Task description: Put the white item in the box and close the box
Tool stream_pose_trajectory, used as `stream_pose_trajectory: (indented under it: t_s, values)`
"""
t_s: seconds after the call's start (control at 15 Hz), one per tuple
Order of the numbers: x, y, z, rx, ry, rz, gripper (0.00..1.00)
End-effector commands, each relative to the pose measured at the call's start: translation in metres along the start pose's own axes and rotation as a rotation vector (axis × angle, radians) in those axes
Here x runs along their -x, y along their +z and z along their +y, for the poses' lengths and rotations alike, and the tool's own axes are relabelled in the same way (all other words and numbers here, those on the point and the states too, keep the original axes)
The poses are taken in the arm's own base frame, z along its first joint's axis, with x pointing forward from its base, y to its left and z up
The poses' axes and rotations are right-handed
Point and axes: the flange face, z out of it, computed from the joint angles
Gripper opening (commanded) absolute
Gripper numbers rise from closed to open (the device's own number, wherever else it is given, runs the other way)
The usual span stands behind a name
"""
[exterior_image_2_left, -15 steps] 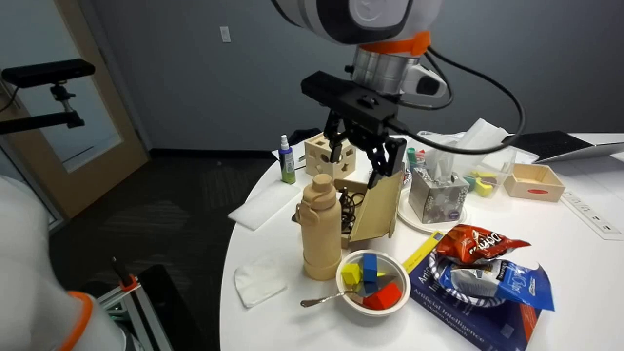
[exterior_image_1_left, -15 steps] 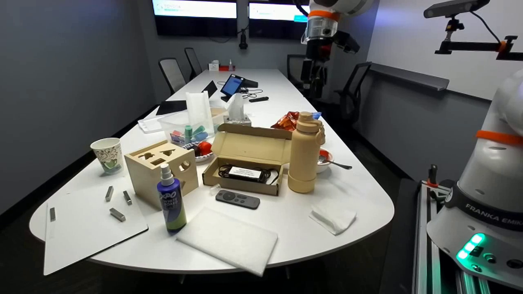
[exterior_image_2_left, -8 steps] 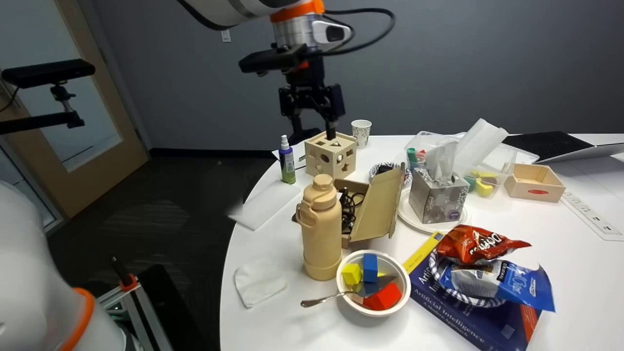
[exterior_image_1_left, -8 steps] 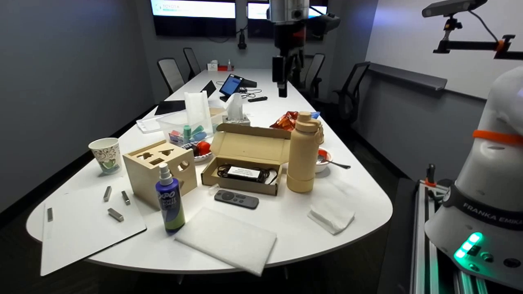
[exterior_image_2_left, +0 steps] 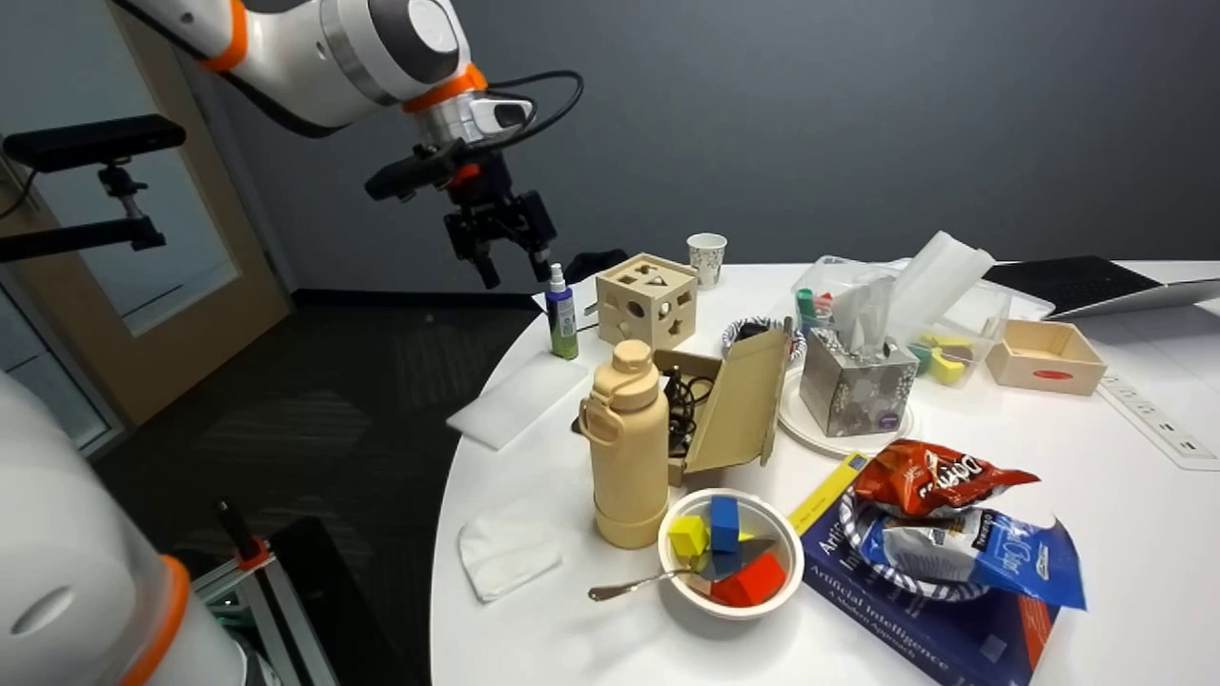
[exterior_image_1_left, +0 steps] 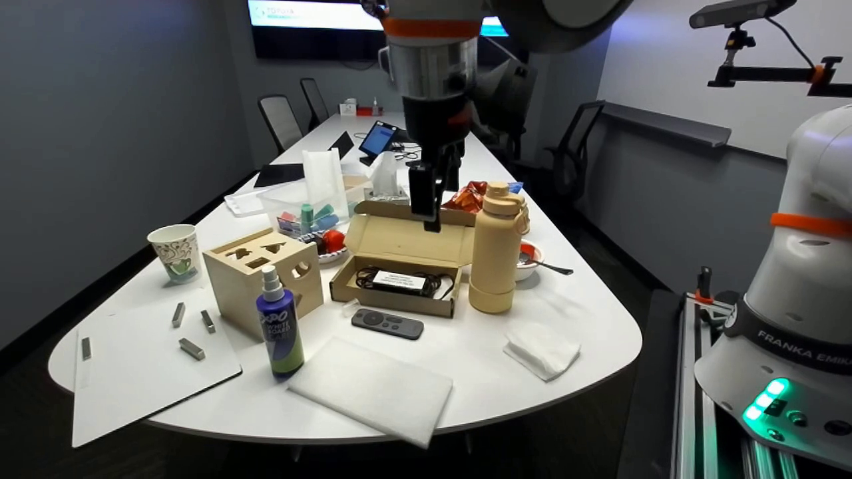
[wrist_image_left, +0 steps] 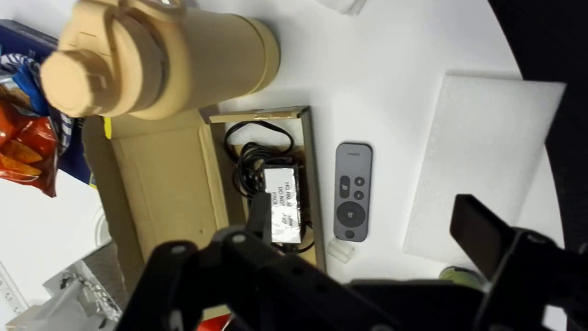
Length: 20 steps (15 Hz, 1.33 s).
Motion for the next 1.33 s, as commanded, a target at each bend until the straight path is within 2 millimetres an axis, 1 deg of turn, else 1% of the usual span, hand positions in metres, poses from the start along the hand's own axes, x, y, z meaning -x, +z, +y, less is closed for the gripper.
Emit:
stream_pose_trajectory:
  t_s: [0.0, 0.07, 0.13, 0.2, 0.27, 0.4, 0.47, 0.53, 0.6, 0.87, 1.0, 1.27]
  values:
    - [-0.004, 0.04, -0.039, 0.028, -0.096, 0.001, 1.0]
    - [0.001, 0.022, -0.026, 0.017, -0.058, -0.003, 1.0]
    - [0.0, 0.032, -0.034, 0.017, -0.081, -0.011, 1.0]
    - [-0.001, 0.04, -0.038, 0.016, -0.093, -0.021, 1.0]
    - [-0.002, 0.045, -0.039, 0.014, -0.098, -0.025, 1.0]
    - [-0.002, 0.046, -0.039, 0.013, -0.097, -0.025, 1.0]
    - [-0.005, 0.051, -0.047, 0.008, -0.104, -0.009, 1.0]
    - [-0.009, 0.055, -0.057, -0.002, -0.111, -0.001, 1.0]
    - [-0.012, 0.06, -0.076, -0.028, -0.115, 0.009, 1.0]
    - [-0.016, 0.072, -0.134, -0.096, -0.11, 0.058, 1.0]
    - [-0.02, 0.083, -0.158, -0.09, -0.115, 0.065, 1.0]
    - [-0.03, 0.109, -0.193, -0.029, -0.143, 0.064, 1.0]
